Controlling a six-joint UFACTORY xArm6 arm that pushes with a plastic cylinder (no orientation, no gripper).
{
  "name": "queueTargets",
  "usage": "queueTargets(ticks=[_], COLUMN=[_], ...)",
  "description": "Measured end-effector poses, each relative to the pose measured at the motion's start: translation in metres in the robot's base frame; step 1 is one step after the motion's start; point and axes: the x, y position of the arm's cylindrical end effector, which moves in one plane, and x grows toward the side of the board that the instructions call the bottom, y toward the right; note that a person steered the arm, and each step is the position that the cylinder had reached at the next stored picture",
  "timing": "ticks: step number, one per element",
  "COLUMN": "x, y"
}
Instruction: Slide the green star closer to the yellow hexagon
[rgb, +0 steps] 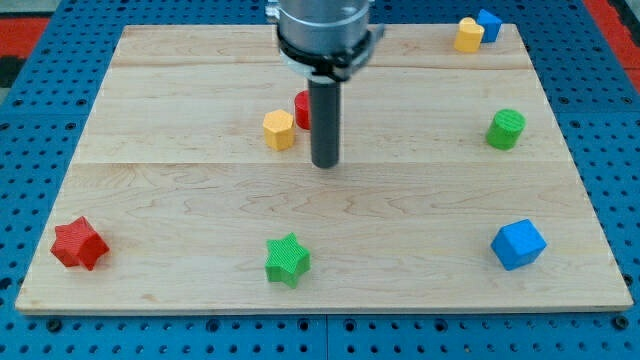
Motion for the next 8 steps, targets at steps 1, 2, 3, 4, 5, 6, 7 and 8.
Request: queueTargets(ticks=[1, 2, 3, 4, 5, 6, 7, 8], x=[0.048, 0.109, 0.162, 0.165, 0.16, 0.158, 0.156, 0.148], y=[0.034, 0.034, 0.03, 0.012, -0.02, -0.05, -0.059, -0.042])
